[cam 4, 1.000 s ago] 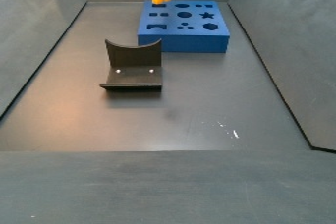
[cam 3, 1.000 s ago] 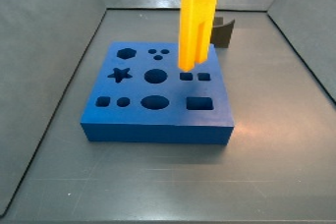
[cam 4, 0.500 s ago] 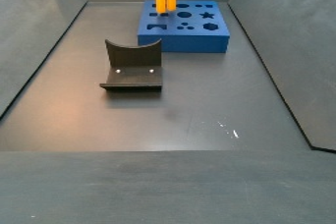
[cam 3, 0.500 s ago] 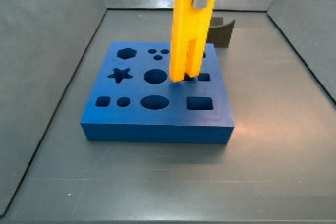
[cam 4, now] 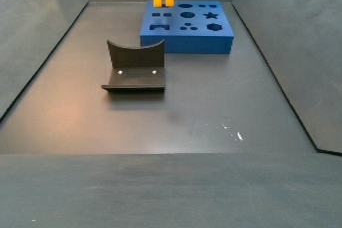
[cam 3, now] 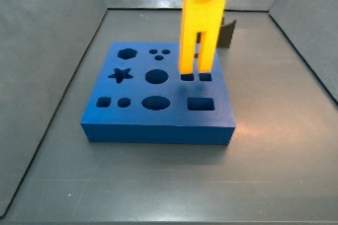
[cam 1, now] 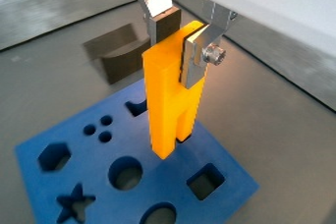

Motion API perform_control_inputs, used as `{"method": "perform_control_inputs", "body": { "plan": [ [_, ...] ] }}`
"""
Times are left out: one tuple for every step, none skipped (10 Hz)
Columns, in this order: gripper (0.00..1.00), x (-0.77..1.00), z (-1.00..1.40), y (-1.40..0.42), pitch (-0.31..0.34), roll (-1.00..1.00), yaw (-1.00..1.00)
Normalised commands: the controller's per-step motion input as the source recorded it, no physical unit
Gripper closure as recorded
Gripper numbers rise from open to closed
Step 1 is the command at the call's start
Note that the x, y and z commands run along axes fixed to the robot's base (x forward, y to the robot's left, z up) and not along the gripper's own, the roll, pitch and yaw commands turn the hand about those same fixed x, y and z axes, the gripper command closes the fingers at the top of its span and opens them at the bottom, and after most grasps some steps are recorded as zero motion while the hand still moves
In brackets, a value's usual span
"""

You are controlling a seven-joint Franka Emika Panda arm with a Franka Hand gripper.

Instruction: Insert the double-square object.

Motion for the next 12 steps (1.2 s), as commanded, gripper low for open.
{"method": "perform_control_inputs", "body": {
  "plan": [
    [1.00, 0.55, -0.14, 0.00, 0.000, 0.00, -0.55],
    [1.00, 0.46, -0.05, 0.00, 0.000, 0.00, -0.36],
    [1.00, 0.41, -0.03, 0.00, 0.000, 0.00, -0.29],
    [1.00, 0.25, -0.04, 0.16, 0.030, 0.06, -0.45],
    [1.00, 0.00, 0.00, 0.17, 0.049, 0.06, -0.43],
    [1.00, -0.02, 0.00, 0.09, 0.003, 0.01, -0.18],
    [1.00, -0.06, 0.00, 0.01, 0.000, 0.00, 0.00],
    [1.00, -0.14, -0.07, 0.00, 0.000, 0.00, 0.00],
    [1.00, -0.13, -0.15, 0.00, 0.000, 0.03, 0.00],
    [1.00, -0.12, -0.16, 0.01, 0.000, 0.05, 0.00],
    [1.00, -0.13, -0.14, 0.00, 0.000, 0.03, 0.00],
    [1.00, -0.11, -0.14, 0.00, 0.000, 0.02, 0.00]
  ]
}}
